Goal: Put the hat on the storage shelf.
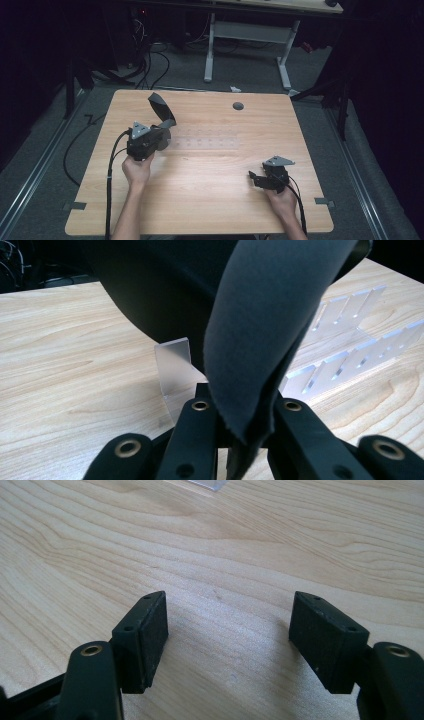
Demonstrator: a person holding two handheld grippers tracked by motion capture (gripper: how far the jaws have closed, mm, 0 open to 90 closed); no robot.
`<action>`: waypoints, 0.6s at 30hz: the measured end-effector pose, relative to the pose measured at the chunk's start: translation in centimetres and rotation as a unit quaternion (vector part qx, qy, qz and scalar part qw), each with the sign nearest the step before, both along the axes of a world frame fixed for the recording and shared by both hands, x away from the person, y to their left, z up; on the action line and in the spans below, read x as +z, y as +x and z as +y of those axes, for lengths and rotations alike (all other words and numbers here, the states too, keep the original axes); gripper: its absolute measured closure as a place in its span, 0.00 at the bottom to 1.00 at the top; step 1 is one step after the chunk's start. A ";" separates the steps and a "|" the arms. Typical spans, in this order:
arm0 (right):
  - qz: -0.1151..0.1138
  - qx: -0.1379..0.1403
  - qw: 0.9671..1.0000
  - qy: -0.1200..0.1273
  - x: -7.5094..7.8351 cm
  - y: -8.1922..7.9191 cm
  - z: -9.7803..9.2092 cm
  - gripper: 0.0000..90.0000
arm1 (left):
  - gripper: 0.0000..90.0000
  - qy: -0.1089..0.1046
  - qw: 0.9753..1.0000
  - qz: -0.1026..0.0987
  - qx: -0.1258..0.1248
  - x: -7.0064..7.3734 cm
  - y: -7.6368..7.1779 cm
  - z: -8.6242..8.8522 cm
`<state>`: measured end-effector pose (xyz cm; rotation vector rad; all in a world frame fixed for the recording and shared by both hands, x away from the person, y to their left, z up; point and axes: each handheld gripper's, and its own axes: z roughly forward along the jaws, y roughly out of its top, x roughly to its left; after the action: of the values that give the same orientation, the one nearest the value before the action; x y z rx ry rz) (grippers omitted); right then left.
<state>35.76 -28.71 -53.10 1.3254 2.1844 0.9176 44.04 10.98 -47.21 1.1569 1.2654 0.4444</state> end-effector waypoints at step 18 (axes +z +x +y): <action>0.000 0.000 1.000 0.000 0.0 0.0 0.0 0.36 | 0.55 -0.017 1.000 0.008 0.011 1.0 -1.5 2.1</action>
<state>35.76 -28.71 -53.10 1.3253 2.1846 0.9177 42.55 13.04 -46.17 1.1201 1.2950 0.4286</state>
